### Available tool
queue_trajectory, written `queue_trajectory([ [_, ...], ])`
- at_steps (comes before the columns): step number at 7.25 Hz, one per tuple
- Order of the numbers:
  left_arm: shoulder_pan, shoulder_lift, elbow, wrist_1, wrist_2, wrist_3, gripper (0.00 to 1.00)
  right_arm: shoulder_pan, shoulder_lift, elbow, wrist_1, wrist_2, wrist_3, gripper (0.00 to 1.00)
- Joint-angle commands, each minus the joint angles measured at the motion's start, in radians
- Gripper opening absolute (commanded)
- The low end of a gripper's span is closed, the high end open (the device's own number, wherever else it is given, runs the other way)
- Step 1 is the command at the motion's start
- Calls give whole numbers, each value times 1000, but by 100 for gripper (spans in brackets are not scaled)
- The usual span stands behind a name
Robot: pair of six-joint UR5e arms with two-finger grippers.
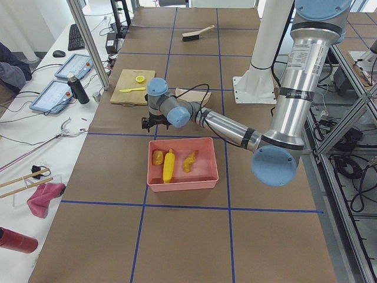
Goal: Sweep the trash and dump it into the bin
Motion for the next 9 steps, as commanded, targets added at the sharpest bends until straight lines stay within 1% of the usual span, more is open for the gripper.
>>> queue_trajectory([
  [1,-217,155,19,96,-40,-220,98,-1,-3,0,-7,-33,0,100],
  [2,-292,207,20,95,-43,-332,98,-1,-3,0,-7,-32,0,100],
  [3,-346,227,34,128,-43,-499,98,-1,-3,0,-5,-26,-2,100],
  [4,-360,240,24,147,-43,-700,98,-1,0,0,-4,-24,-31,100],
  [5,-362,240,36,138,-87,-843,98,-1,3,0,-5,-30,-80,100],
  [6,-364,241,36,136,-89,-917,98,-7,4,2,-5,-32,-83,100],
  [7,-362,247,34,136,-80,-924,98,-10,6,0,-5,-32,-83,100],
  [9,-361,235,48,127,57,-918,98,-14,9,-3,-7,-32,-83,100],
])
